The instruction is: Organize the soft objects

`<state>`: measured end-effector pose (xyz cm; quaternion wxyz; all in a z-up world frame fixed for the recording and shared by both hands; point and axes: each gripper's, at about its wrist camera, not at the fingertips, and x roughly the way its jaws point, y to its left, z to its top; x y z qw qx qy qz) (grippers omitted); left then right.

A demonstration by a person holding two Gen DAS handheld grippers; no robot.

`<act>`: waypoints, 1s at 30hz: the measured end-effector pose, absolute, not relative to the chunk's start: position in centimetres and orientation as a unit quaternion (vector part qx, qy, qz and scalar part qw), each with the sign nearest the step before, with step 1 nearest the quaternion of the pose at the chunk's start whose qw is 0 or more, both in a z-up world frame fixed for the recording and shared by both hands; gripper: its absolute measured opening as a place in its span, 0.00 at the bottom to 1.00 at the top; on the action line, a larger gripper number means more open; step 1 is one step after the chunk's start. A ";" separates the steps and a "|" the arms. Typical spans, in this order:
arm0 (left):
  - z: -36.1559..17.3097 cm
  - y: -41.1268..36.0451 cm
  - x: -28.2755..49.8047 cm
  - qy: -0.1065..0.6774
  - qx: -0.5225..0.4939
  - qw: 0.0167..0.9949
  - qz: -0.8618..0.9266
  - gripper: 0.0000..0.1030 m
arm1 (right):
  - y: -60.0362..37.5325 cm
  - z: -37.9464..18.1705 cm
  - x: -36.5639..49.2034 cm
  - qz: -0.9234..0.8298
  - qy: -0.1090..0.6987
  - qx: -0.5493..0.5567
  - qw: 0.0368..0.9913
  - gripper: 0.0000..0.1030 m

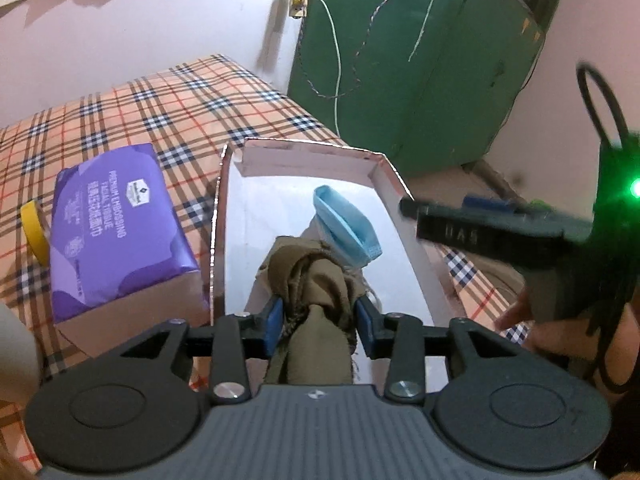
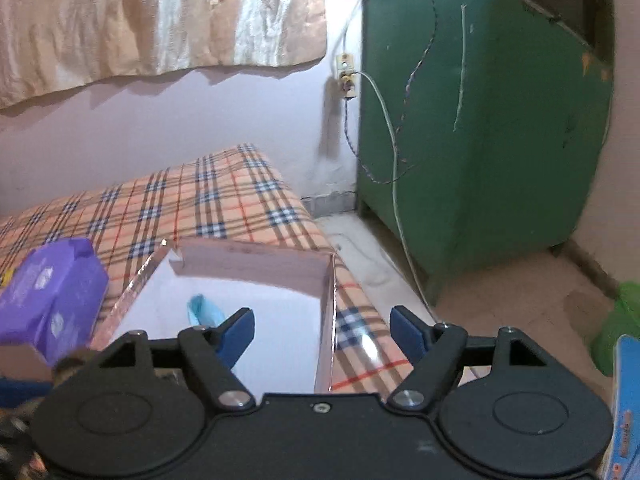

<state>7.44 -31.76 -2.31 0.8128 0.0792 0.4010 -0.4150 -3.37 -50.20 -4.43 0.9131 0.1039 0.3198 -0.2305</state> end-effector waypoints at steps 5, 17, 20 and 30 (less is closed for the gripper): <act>-1.7 -31.0 7.1 0.388 0.081 0.822 -0.408 0.40 | -50.1 -6.9 -3.7 -0.128 0.339 0.136 0.922 0.88; -0.6 -27.3 7.1 0.376 0.056 0.844 -0.379 0.45 | -48.3 -8.9 -1.6 -0.056 0.298 -0.072 0.950 0.86; -0.3 -25.8 7.3 0.375 0.043 0.851 -0.366 0.45 | -50.1 -9.0 0.2 -0.047 0.294 -0.072 0.952 0.86; 1.1 -21.7 7.7 0.358 0.014 0.882 -0.306 0.49 | -51.1 -6.2 2.5 -0.038 0.265 -0.042 0.963 0.88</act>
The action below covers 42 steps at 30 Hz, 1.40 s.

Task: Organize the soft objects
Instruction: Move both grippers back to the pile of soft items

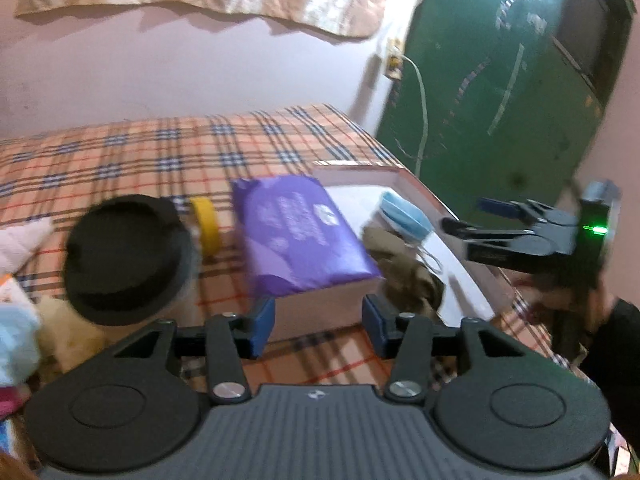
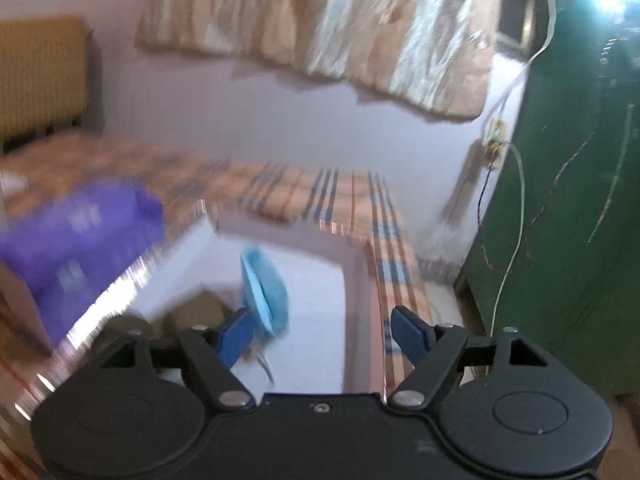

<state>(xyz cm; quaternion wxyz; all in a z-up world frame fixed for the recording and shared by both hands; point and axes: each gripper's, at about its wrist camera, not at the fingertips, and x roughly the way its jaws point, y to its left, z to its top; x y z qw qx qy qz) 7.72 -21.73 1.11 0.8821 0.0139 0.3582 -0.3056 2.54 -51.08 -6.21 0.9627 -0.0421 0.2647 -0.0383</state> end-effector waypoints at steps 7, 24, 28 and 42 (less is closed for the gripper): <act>3.0 -18.3 7.7 0.337 -0.013 0.905 -0.259 0.61 | -45.6 -0.5 0.9 -0.052 0.238 0.004 0.970 0.91; 4.4 -7.0 5.7 0.323 -0.065 0.927 -0.177 0.66 | -31.8 4.4 0.1 0.045 0.258 0.117 0.958 0.91; 3.8 -4.2 5.5 0.331 -0.070 0.930 -0.144 0.66 | -27.7 4.4 0.0 0.076 0.253 0.112 0.958 0.91; 0.9 0.9 5.1 0.359 -0.078 0.926 -0.088 0.66 | -19.7 1.3 -0.8 0.157 0.300 0.066 0.939 0.91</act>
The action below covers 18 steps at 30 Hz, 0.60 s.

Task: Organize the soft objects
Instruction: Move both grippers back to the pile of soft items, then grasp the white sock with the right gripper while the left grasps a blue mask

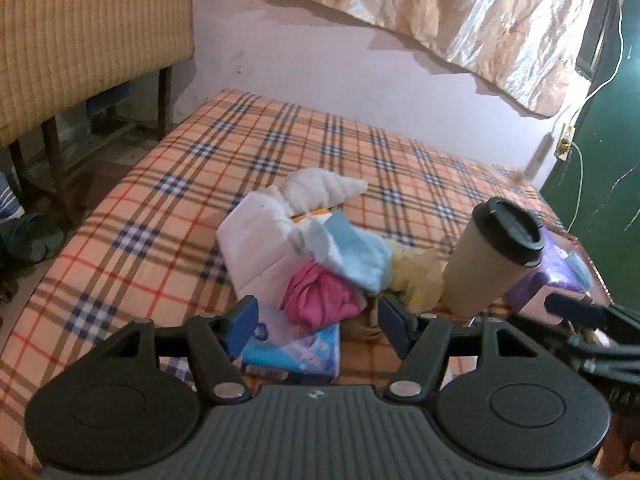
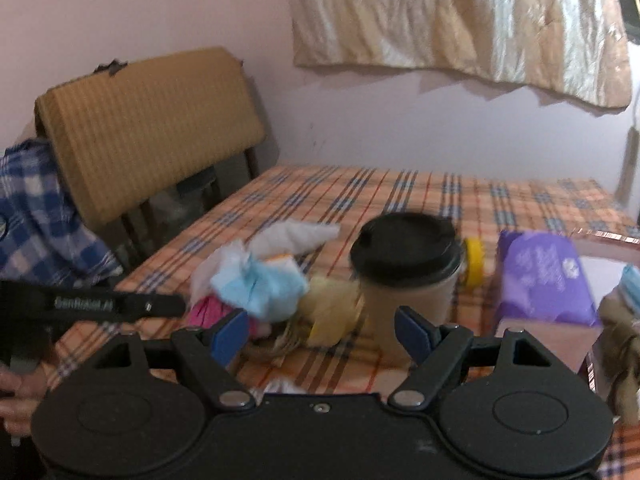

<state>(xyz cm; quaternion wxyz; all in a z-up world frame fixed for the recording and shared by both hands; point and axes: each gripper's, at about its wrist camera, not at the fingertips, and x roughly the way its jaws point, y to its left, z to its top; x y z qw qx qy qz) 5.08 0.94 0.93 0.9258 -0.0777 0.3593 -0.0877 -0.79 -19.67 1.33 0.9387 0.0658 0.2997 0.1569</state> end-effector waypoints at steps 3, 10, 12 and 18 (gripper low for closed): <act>0.2 1.3 5.0 0.367 -0.080 0.923 -0.085 0.67 | -18.5 -0.1 -1.1 0.169 0.317 0.059 0.931 0.91; -1.6 1.4 5.4 0.385 -0.074 0.916 -0.083 0.70 | -15.5 -3.4 -1.4 0.195 0.358 0.046 0.912 0.91; -2.0 1.2 5.8 0.388 -0.073 0.915 -0.082 0.70 | -15.0 -4.2 -1.1 0.195 0.369 0.044 0.908 0.91; -2.4 0.5 7.3 0.383 -0.060 0.918 -0.084 0.70 | -13.7 -6.4 -0.3 0.205 0.395 0.028 0.895 0.85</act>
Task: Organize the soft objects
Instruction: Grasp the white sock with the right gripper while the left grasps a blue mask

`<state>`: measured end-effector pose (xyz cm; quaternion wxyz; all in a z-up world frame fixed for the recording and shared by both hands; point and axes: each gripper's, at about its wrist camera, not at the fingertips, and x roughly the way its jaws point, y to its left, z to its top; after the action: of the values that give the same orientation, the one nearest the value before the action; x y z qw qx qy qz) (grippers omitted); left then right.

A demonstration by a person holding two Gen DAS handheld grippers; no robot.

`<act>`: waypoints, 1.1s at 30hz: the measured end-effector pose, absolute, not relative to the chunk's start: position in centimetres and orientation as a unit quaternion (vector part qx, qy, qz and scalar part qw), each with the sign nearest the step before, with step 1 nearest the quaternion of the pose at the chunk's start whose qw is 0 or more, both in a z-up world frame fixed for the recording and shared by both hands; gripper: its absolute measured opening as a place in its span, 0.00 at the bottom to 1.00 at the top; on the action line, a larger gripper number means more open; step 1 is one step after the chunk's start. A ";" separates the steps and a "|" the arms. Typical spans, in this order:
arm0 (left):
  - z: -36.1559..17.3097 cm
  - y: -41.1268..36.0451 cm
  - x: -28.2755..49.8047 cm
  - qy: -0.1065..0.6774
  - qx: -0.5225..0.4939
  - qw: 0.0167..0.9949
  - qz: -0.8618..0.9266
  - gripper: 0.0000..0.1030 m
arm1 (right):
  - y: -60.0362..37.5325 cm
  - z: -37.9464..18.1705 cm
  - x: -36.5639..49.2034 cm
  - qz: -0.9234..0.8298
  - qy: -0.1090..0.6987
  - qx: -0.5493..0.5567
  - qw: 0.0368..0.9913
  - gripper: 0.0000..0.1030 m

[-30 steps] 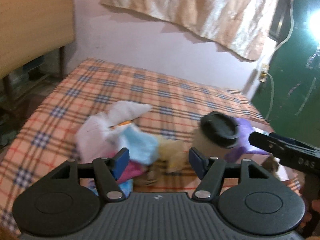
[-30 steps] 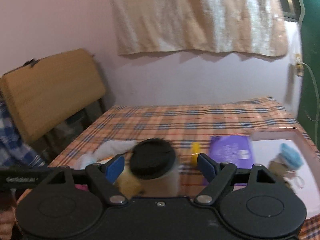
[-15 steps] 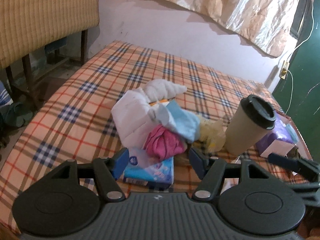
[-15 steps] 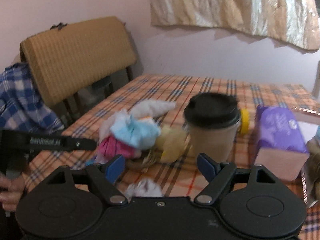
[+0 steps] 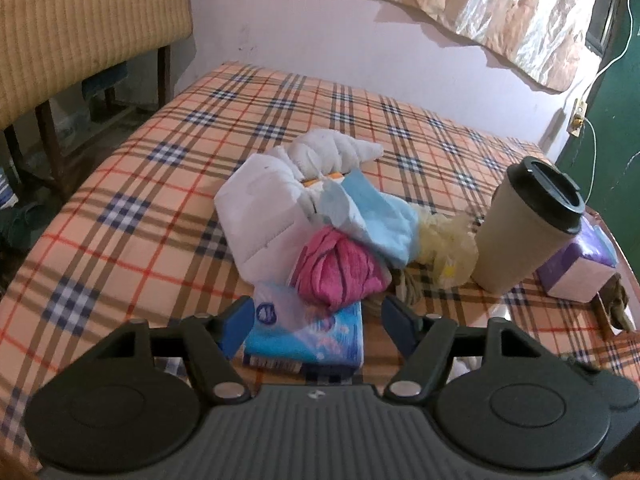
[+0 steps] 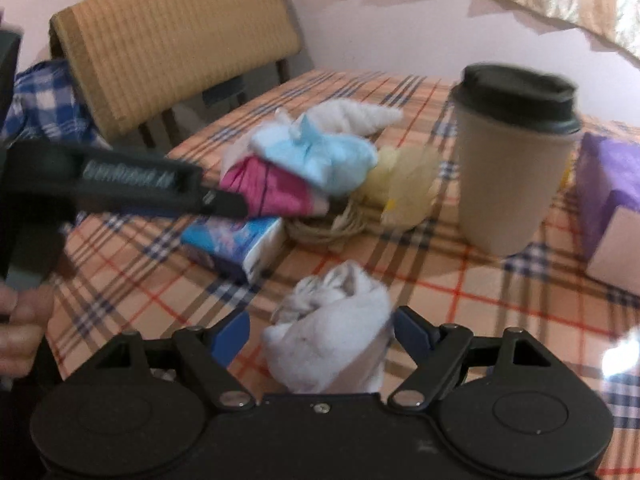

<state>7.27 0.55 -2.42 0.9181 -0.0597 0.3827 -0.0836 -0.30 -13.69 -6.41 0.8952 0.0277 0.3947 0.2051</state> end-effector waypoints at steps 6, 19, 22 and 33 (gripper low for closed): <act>-1.6 0.1 8.6 0.366 -0.073 0.923 -0.092 0.71 | -13.8 -6.9 -0.4 0.202 0.382 0.011 0.902 0.41; -3.1 -5.6 14.9 0.403 -0.005 0.909 -0.107 0.64 | -14.6 -5.7 -0.9 0.209 0.362 0.010 0.909 0.41; -3.4 -5.1 15.4 0.408 -0.013 0.906 -0.112 0.40 | -14.8 -5.5 -0.9 0.207 0.359 0.012 0.910 0.41; 2.3 -2.1 10.7 0.338 -0.038 0.934 -0.110 0.24 | -15.9 -2.8 -1.5 0.211 0.330 0.023 0.920 0.41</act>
<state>10.74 -2.10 2.34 0.9340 -0.0376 0.3380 -0.1097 -1.53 -15.87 -2.85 0.9198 0.0226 0.3299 0.2111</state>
